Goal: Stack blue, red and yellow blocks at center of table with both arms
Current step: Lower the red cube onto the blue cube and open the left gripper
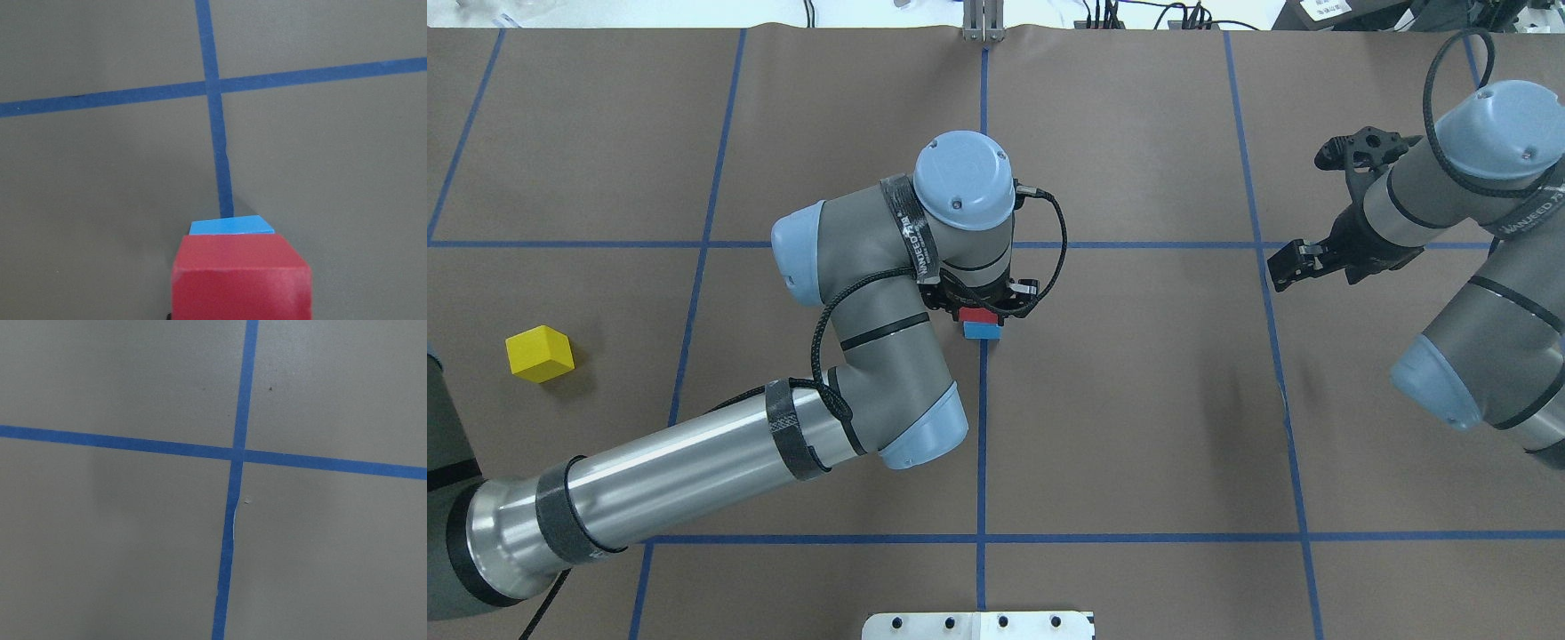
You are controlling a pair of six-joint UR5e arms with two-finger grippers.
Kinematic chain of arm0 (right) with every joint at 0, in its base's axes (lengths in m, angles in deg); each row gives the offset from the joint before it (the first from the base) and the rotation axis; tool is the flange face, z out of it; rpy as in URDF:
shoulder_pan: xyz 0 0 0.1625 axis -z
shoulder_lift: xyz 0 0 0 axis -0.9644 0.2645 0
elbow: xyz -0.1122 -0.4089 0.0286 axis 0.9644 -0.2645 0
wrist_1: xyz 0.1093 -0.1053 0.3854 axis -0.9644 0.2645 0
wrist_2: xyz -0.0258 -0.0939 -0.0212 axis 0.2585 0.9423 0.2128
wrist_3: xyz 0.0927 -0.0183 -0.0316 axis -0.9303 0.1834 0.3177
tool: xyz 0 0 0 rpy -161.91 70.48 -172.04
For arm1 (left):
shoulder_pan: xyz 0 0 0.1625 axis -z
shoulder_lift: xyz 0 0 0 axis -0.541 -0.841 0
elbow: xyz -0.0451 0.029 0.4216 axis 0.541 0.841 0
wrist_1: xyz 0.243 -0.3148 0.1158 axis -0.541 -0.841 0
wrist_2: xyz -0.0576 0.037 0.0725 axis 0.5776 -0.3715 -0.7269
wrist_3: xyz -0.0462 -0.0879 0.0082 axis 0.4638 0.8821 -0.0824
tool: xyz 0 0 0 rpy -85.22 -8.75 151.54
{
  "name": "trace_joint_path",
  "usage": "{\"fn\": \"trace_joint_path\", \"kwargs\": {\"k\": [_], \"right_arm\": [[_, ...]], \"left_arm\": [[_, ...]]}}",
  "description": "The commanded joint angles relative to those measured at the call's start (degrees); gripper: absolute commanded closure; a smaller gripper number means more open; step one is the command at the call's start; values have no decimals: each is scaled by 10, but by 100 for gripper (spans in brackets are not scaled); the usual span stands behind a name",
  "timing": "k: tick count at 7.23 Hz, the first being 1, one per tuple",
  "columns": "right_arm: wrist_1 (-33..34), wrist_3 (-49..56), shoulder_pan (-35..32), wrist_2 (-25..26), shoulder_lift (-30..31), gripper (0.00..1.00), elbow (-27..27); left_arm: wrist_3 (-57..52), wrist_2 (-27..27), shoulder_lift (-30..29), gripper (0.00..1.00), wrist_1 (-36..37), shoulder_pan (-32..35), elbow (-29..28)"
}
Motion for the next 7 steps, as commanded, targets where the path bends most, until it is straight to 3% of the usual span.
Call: {"fn": "trace_joint_path", "kwargs": {"k": [1, 7], "right_arm": [[1, 0, 0, 0, 0, 0, -2], [1, 0, 0, 1, 0, 0, -2]], "left_arm": [[0, 0, 0, 100, 0, -1, -1], [24, 1, -1, 100, -3, -1, -4]]}}
